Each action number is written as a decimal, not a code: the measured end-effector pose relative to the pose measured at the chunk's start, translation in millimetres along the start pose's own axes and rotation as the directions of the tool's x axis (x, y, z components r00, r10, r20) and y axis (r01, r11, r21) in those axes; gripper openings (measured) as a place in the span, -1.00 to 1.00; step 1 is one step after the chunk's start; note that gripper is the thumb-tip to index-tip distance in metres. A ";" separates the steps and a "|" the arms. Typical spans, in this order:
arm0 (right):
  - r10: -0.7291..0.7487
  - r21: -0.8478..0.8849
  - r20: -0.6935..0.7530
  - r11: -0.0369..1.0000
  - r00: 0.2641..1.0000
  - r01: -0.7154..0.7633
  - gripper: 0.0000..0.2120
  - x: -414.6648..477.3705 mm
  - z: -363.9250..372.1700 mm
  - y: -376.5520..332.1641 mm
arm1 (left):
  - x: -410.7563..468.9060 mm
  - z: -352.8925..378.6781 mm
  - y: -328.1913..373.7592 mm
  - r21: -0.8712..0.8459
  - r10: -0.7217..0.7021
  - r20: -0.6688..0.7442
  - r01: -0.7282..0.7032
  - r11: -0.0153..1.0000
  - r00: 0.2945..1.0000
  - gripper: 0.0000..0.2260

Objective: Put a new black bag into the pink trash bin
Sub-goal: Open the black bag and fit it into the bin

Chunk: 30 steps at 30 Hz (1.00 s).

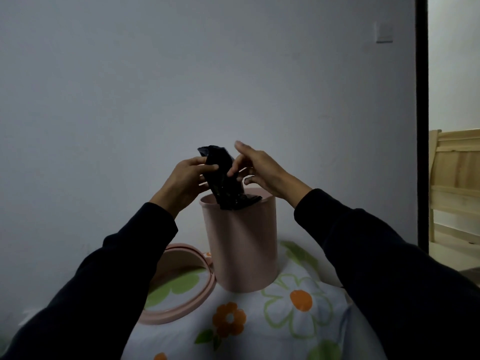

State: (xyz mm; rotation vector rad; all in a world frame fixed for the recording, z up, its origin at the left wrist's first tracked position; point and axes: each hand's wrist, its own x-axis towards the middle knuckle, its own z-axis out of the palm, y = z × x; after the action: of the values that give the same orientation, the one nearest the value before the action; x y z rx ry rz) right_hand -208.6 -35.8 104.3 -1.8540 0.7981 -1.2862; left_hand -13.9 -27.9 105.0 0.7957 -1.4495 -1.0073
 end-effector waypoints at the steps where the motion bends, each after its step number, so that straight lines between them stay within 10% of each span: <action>1: 0.002 -0.027 -0.046 1.000 0.999 -0.004 -0.49 1.3 2.3 -0.2 | 0.5 1.0 -0.4 0.040 0.006 0.019 -0.007 0.999 1.000 -0.73; 23: -0.043 -0.050 -0.182 0.998 0.982 0.034 -0.86 7.9 6.8 1.3 | -18.2 20.2 6.6 0.291 -0.025 0.203 -0.035 0.956 0.979 -0.86; 30: -0.083 -0.152 -0.185 0.987 0.979 0.055 -0.72 2.0 7.3 -1.1 | -12.3 21.5 9.1 0.217 0.216 -0.130 -0.184 0.959 0.968 -0.57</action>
State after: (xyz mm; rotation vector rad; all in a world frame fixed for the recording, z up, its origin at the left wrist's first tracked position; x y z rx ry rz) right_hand -201.0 -35.3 104.6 -1.9072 0.9590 -1.5024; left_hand -33.0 -9.9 108.5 0.8348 -1.4817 -0.6369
